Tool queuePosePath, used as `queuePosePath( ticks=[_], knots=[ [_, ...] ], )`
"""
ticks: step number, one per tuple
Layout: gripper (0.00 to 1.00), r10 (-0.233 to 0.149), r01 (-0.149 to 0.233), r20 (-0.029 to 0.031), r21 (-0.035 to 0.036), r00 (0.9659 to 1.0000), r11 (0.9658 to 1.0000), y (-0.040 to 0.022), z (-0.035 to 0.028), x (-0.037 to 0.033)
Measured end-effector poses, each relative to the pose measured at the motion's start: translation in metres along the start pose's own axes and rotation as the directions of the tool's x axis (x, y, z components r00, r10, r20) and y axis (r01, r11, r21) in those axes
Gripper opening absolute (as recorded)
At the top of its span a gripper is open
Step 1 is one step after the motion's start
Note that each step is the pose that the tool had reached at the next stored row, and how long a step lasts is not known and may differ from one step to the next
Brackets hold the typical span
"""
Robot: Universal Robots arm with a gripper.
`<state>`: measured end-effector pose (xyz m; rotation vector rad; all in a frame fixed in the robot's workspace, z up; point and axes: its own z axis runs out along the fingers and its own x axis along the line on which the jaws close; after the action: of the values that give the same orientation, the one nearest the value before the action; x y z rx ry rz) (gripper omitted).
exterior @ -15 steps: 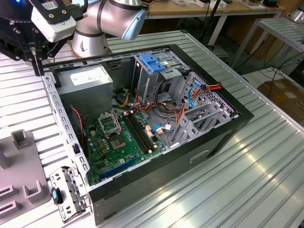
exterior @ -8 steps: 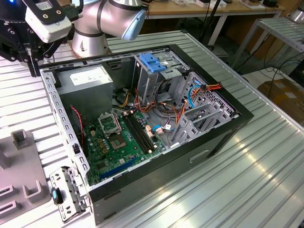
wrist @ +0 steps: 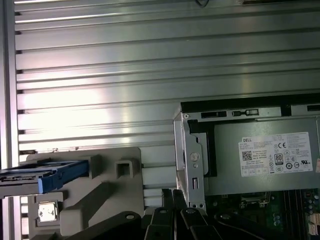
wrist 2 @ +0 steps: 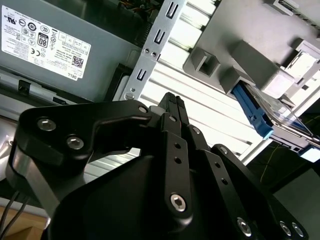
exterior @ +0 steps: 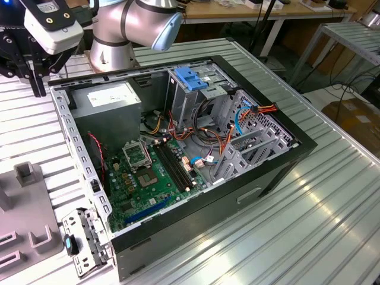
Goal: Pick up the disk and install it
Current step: 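Reach for the disk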
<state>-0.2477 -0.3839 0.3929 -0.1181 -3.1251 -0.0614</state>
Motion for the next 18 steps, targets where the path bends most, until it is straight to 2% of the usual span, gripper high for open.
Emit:
queuePosePath(
  ticks=[18],
  knots=[
    [0.15,0.000,0.000,-0.0005,0.0000,1.0000,1.0000,-0.0019,0.0004,0.0244]
  ],
)
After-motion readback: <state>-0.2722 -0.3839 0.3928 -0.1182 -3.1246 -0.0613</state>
